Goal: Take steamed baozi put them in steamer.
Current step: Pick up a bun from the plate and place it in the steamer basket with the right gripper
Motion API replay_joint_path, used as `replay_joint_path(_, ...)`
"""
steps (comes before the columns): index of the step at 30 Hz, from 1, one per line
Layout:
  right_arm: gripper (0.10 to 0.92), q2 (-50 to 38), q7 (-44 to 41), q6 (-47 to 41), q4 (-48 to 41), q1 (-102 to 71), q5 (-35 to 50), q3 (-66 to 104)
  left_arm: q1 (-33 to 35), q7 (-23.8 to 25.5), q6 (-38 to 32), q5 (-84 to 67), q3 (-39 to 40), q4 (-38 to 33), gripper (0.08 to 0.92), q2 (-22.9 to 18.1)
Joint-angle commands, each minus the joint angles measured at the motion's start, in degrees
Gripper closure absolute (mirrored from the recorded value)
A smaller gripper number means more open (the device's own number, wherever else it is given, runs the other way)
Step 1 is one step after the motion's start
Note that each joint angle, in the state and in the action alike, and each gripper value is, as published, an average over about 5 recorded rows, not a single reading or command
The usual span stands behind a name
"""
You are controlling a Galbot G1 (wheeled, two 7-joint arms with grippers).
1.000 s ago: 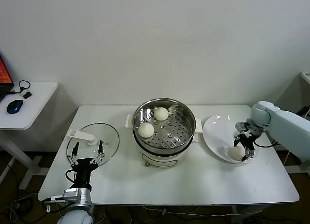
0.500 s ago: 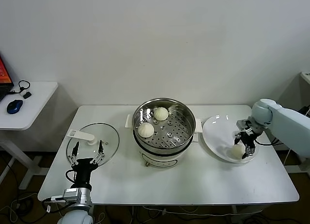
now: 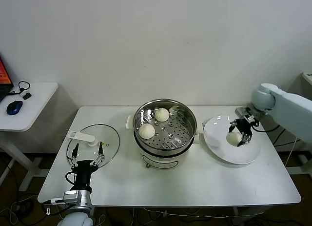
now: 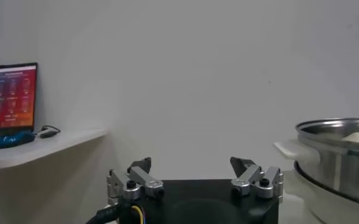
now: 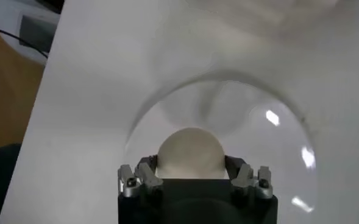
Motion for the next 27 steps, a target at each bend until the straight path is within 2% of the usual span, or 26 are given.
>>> replay_joint_path(1, 0.304, 2.3, -0.8, 6.8, 11.0, 23.1, 3.6, -10.9, 0.1, 0.0, 0.1, 0.3, 0.0, -0.2, 0.177, 0.0)
replay_joint_path(10, 0.304, 9.1, -1.1, 11.7, 18.1, 29.3, 2.5, -9.3, -0.1, -0.2, 0.3, 0.6, -0.1, -0.3, 0.177, -0.1)
replay_joint_path(17, 0.306, 14.9, -1.1, 10.9, 21.4, 25.1, 0.7, -5.6, -0.6, -0.3, 0.7, 0.7, 0.0, -0.4, 0.177, -0.5)
replay_joint_path(27, 0.313, 21.9, -0.8, 10.5, 21.2, 16.1, -5.1, -3.1, -1.6, -0.4, 1.3, 1.0, -0.2, -0.4, 0.177, -0.9)
